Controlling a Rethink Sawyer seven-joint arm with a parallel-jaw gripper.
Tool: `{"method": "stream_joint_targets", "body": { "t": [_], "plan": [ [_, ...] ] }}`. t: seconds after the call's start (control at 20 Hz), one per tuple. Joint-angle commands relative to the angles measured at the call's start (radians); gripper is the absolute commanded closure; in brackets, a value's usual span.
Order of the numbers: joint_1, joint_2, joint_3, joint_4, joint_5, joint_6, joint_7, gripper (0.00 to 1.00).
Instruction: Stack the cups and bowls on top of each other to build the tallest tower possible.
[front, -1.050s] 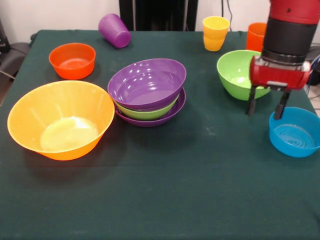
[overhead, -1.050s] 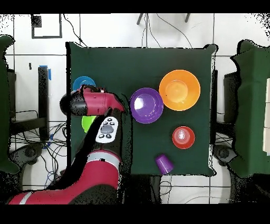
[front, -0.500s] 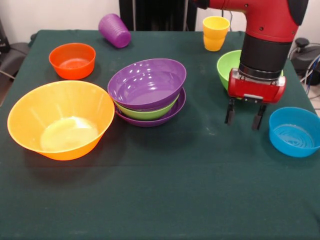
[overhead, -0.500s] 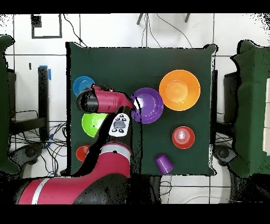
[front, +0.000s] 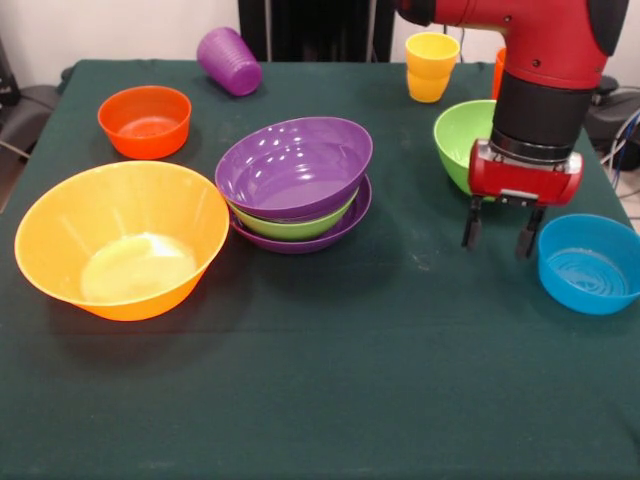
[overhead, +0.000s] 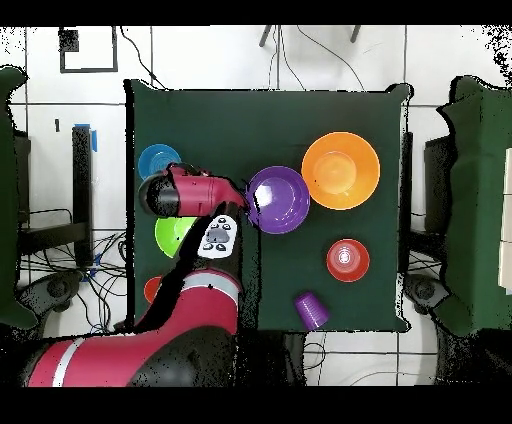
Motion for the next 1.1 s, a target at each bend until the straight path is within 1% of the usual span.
{"method": "stream_joint_targets", "body": {
  "t": [0.05, 0.45, 0.65, 0.9, 1.1],
  "plan": [
    [0.031, 0.007, 0.096, -0.022, -0.02, 0.052, 0.084, 0.0],
    [0.035, 0.014, 0.097, -0.026, -0.016, 0.043, 0.087, 0.0],
    [0.034, 0.031, 0.105, -0.028, -0.013, 0.015, 0.094, 0.0],
    [0.031, 0.016, 0.1, -0.02, -0.016, 0.034, 0.088, 0.0],
    [0.003, -0.004, 0.115, 0.005, -0.031, 0.039, 0.062, 0.0]
  ]
}}
